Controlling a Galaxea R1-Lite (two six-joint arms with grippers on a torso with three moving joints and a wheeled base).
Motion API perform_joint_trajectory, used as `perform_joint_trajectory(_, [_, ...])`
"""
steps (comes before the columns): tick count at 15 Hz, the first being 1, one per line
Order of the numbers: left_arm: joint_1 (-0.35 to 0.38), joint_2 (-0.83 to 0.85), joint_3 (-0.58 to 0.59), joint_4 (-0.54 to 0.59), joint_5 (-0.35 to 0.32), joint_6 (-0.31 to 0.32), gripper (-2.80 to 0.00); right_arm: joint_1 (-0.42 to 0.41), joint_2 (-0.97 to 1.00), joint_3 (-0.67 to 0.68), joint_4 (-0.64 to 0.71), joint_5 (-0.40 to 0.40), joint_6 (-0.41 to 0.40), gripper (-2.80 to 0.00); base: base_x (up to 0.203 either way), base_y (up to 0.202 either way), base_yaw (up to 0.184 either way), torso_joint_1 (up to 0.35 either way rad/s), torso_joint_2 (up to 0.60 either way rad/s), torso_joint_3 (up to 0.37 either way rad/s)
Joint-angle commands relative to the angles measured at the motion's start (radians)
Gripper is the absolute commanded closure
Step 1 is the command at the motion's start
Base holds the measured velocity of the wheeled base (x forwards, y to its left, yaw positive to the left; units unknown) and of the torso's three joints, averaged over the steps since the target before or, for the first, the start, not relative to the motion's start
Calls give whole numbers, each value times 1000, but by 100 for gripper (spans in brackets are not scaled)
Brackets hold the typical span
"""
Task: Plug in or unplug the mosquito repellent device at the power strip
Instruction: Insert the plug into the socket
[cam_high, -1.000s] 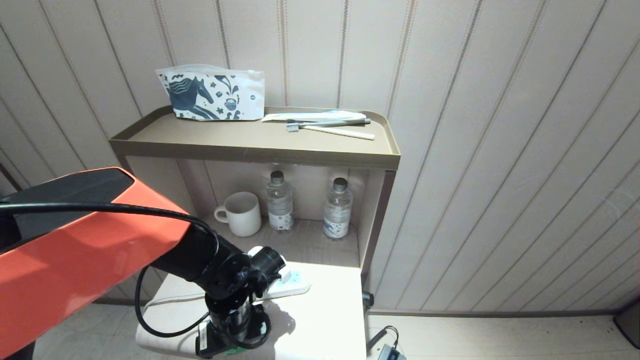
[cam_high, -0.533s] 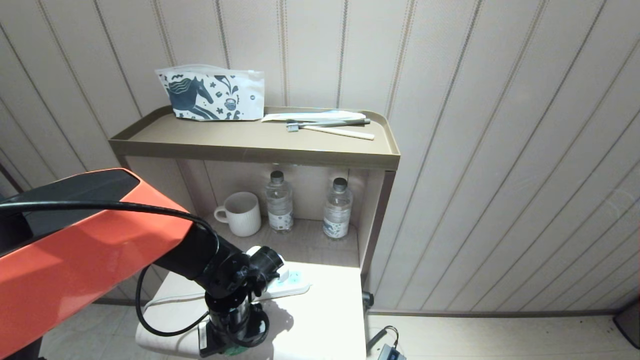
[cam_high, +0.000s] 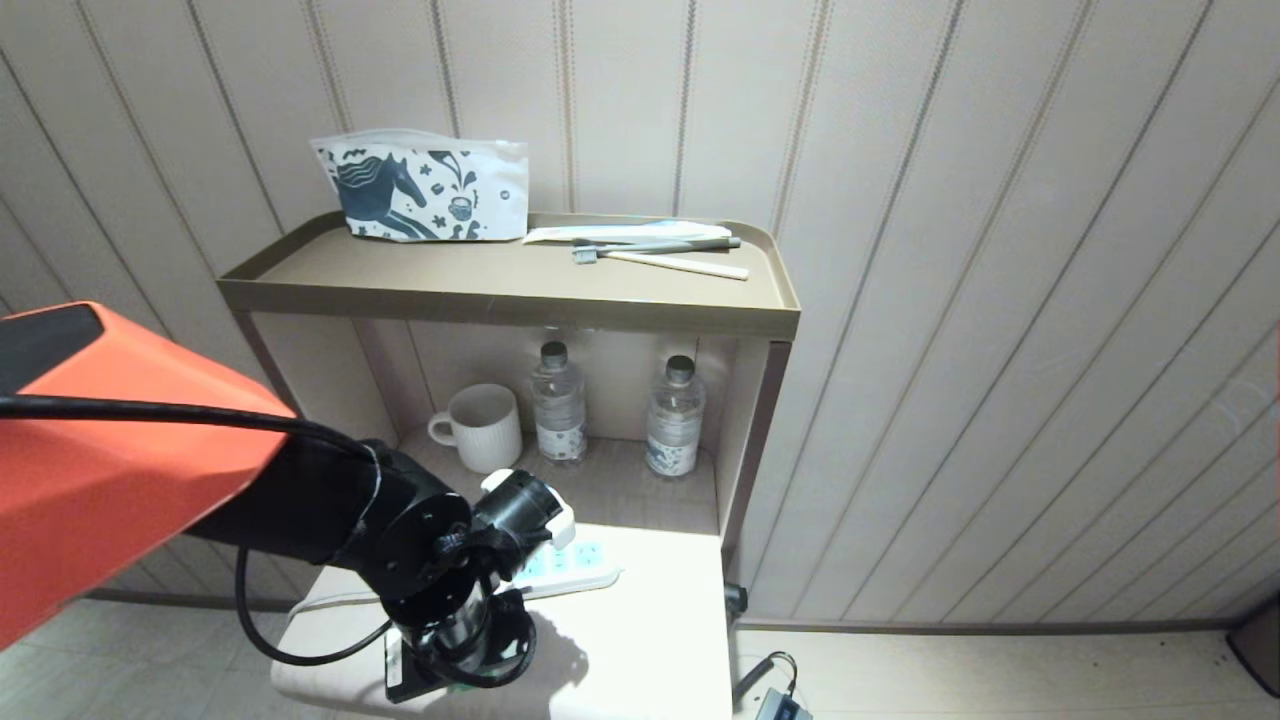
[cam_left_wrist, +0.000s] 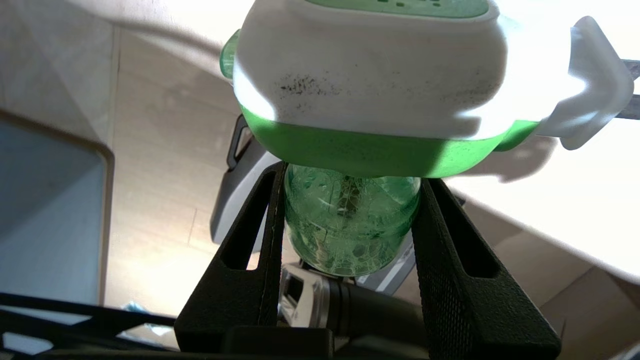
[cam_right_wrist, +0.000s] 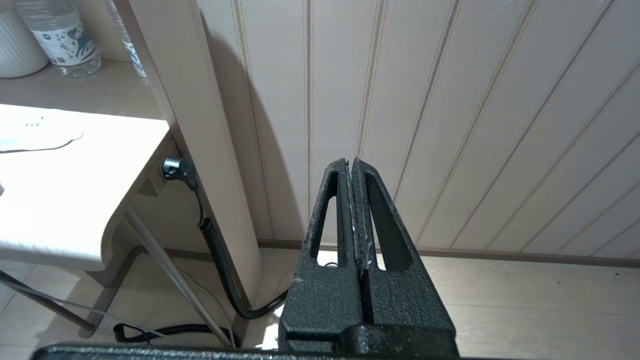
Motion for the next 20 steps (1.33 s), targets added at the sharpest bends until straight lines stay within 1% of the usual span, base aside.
perform_joint_trajectory(1, [-46, -140, 41, 2, 7, 0, 0, 0, 0, 0, -1, 0, 0, 0, 0, 0, 0, 0, 0, 0])
perform_joint_trajectory(4, [-137, -300, 137, 3, 16, 32, 0, 0, 0, 0, 0, 0, 0, 0, 0, 0, 0, 0, 0, 0])
perform_joint_trajectory(5, [-175, -362, 170, 3, 27, 48, 0, 0, 0, 0, 0, 0, 0, 0, 0, 0, 0, 0, 0, 0])
perform_joint_trajectory(6, [-216, -422, 199, 3, 55, 69, 0, 0, 0, 0, -1, 0, 0, 0, 0, 0, 0, 0, 0, 0])
perform_joint_trajectory(7, [-250, -475, 217, 3, 105, 89, 0, 0, 0, 0, 0, 1, 0, 0, 0, 0, 0, 0, 0, 0])
perform_joint_trajectory(8, [-273, -522, 226, 3, 203, 115, 0, 0, 0, 0, -1, 0, 0, 0, 0, 0, 0, 0, 0, 0])
perform_joint_trajectory(9, [-283, -558, 220, 2, 326, 148, 0, 0, 0, 0, -1, 0, 0, 0, 0, 0, 0, 0, 0, 0])
perform_joint_trajectory(10, [-288, -586, 199, 0, 435, 185, 0, 0, 0, 0, 1, 0, 0, 0, 0, 0, 0, 0, 0, 0])
perform_joint_trajectory(11, [-287, -612, 161, -9, 520, 240, 0, 0, 0, 0, 1, 1, 0, 0, 0, 0, 0, 0, 0, 0])
perform_joint_trajectory(12, [-273, -622, 110, -43, 558, 301, 0, 0, 0, 0, 1, 0, 0, 0, 0, 0, 0, 0, 0, 0])
perform_joint_trajectory(15, [-172, -626, -12, -179, 576, 508, 0, 0, 0, 0, -1, 0, 0, 0, 0, 0, 0, 0, 0, 0])
perform_joint_trajectory(17, [-108, -607, -134, -225, 547, 635, 0, 0, 0, 0, 1, 0, 0, 0, 0, 0, 0, 0, 0, 0])
perform_joint_trajectory(18, [-69, -579, -213, -237, 514, 681, 0, 0, 0, 0, -1, 0, 0, 0, 0, 0, 0, 0, 0, 0])
perform_joint_trajectory(19, [-27, -537, -283, -244, 486, 711, 0, 0, 0, 0, -1, 0, 0, 0, 0, 0, 0, 0, 0, 0])
perform_joint_trajectory(20, [10, -479, -350, -248, 469, 725, 0, 0, 0, 0, 0, 1, 0, 0, 0, 0, 0, 0, 0, 0])
